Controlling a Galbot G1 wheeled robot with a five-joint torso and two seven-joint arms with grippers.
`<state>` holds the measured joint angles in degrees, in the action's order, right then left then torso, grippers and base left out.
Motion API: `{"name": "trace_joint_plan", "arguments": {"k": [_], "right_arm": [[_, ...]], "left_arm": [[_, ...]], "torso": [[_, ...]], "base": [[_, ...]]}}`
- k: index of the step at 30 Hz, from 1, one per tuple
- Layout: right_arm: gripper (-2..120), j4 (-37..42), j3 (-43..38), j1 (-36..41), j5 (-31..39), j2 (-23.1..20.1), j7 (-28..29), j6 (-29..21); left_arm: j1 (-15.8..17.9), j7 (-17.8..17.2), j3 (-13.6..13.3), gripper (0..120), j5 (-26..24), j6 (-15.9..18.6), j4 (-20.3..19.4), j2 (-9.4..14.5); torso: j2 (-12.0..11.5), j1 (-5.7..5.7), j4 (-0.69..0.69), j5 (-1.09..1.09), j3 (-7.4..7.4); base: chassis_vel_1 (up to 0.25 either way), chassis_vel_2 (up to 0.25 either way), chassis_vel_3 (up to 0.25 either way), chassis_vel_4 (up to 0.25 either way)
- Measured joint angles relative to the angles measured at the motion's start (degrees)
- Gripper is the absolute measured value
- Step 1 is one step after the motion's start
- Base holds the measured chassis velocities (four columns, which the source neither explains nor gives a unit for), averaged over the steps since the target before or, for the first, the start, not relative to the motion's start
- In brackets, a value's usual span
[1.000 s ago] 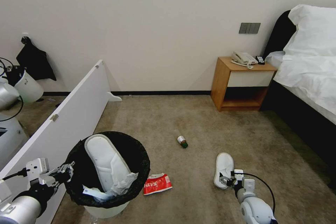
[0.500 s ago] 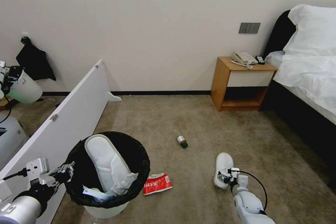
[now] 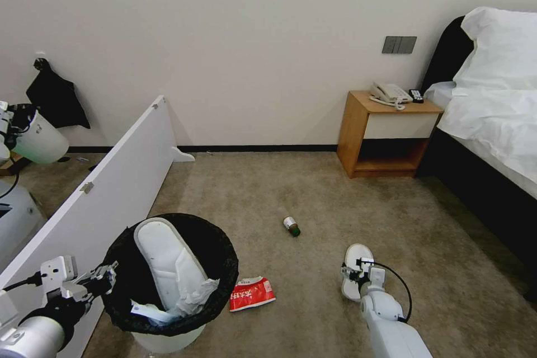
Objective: Pick up the trash bin, then pick up the garbage from the floor and place it into the trash bin.
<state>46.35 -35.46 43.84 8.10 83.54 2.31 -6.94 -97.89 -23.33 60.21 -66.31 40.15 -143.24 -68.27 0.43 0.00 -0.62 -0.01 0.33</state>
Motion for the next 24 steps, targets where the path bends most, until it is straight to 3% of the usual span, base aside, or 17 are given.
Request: {"name": "trace_joint_plan", "arguments": {"k": [24], "right_arm": [[100, -13.9, -9.4, -8.0, -7.3, 2.3, -2.2, 4.6]], "left_arm": [[0.0, -0.2, -0.3, 5, 0.1, 0.0, 0.0, 0.0]], "torso": [[0.0, 0.00, 0.01, 0.01, 0.00]], "base": [[0.000, 0.000, 0.000, 0.000]]}}
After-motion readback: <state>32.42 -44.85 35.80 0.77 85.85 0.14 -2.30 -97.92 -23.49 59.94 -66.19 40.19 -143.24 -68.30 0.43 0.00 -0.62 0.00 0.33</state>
